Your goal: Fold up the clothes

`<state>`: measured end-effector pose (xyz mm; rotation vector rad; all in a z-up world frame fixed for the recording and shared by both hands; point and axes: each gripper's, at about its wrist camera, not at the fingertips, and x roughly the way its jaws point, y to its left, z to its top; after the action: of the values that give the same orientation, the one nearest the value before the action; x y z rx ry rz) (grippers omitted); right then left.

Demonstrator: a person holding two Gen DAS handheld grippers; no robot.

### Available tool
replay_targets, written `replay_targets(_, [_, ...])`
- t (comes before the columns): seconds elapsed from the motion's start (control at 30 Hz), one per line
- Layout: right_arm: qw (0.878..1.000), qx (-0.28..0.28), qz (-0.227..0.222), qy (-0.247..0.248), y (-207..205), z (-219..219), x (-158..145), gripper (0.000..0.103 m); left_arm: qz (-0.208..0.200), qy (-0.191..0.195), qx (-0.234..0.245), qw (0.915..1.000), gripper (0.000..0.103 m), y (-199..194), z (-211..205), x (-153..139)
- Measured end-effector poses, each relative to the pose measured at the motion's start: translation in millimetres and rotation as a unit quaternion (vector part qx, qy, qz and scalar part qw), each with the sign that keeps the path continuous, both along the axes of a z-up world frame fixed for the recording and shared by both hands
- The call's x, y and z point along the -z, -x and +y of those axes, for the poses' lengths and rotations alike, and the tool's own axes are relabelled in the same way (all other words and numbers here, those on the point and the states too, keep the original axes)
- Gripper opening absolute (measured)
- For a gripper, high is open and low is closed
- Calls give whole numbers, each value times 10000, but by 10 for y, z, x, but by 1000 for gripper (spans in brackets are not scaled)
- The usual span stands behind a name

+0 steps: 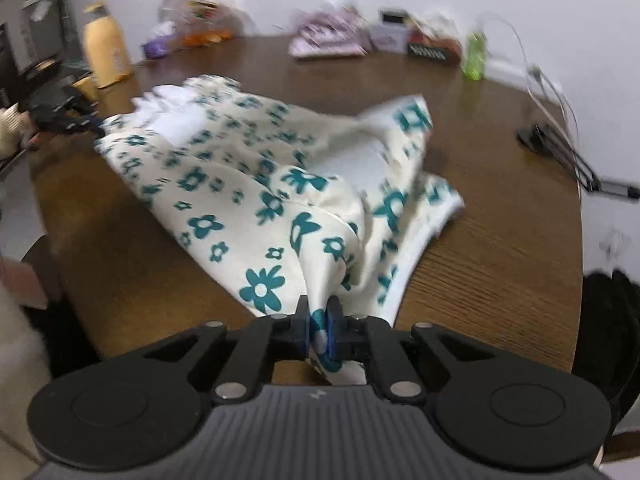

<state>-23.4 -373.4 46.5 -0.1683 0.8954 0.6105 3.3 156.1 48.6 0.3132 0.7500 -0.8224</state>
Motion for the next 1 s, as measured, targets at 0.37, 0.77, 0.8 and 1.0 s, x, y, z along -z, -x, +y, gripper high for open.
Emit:
replay_targets(0.37, [9837, 807, -1572, -337, 360, 407, -284, 22, -617, 801, -964, 9902, 40, 218, -158, -308])
replay_targets(0.77, [9827, 1192, -1388, 279, 282, 768, 343, 19, -656, 388, -705, 9946, 38, 106, -559, 258])
replay_targets(0.8, [9835, 1193, -1324, 312, 267, 769, 323, 19, -662, 357, -707, 9947, 36, 114, -572, 253])
replay_targets(1.0, [9927, 909, -793, 84, 283, 665, 217, 21, -360, 241, -527, 9977, 32, 338, -493, 182])
